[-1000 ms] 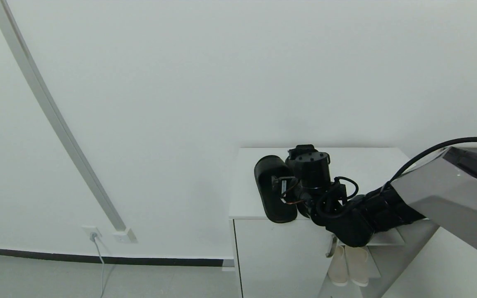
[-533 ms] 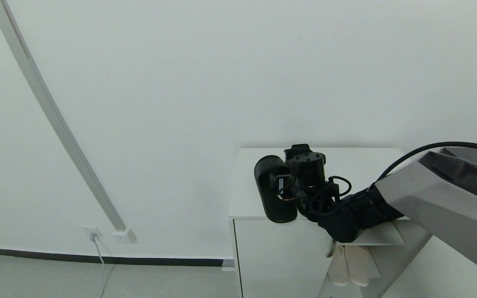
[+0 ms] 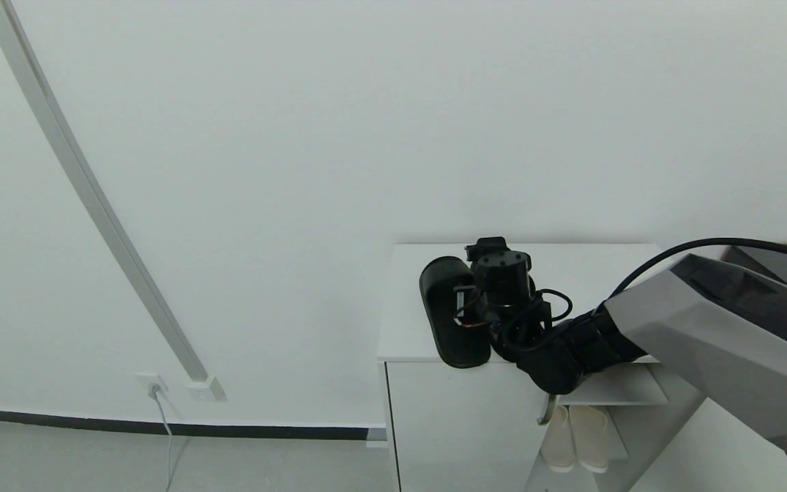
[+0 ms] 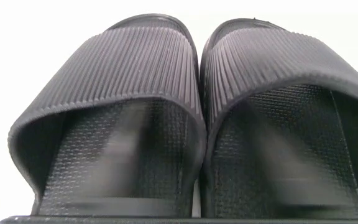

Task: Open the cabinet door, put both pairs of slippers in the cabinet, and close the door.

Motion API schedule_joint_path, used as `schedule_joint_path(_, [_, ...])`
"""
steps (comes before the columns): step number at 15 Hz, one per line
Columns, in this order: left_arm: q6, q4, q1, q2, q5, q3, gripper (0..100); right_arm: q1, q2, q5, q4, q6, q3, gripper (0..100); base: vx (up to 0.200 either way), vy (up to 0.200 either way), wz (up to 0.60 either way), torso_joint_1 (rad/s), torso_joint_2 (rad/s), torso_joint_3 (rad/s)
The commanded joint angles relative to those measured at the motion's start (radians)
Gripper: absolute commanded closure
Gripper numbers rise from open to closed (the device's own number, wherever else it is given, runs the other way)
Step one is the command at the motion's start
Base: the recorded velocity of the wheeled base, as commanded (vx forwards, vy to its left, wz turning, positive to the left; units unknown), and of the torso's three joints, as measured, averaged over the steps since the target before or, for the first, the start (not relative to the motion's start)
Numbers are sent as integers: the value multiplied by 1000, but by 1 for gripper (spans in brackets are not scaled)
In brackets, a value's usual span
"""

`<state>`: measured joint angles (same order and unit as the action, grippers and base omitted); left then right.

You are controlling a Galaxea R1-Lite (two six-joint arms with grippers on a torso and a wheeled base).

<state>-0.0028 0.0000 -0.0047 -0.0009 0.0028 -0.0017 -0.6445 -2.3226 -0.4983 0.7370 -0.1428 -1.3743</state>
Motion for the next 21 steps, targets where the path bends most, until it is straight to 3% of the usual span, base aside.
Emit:
schedule_joint_path(1, [0, 0, 0, 1, 0, 0, 100, 0, -1, 0, 1, 0, 3, 100, 0, 0, 0, 0, 0, 0])
schedule_joint_path(4, [0, 0, 0, 1, 0, 0, 100, -7, 35, 0, 1, 2, 17, 100, 0, 0, 0, 0, 0, 0])
schedule_joint_path(8, [0, 0, 0, 1, 0, 0, 100, -67, 190, 3, 1, 2, 144, 100, 0, 0, 0, 0, 0, 0])
schedule_joint_path(15, [0, 0, 0, 1, 0, 0, 100, -101, 635, 346, -7, 3, 601, 100, 0, 0, 0, 0, 0, 0])
schedule_joint_path(16, [0, 0, 0, 1, 0, 0, 100, -101, 635, 346, -7, 3, 601, 100, 0, 0, 0, 0, 0, 0])
schedule_joint_path(18, [0, 0, 0, 1, 0, 0, 100, -146, 749, 382, -13, 3, 732, 100, 0, 0, 0, 0, 0, 0])
schedule_joint_path(21, [1, 0, 0, 1, 0, 0, 100, -158, 756, 376, -13, 11, 750, 100, 0, 0, 0, 0, 0, 0])
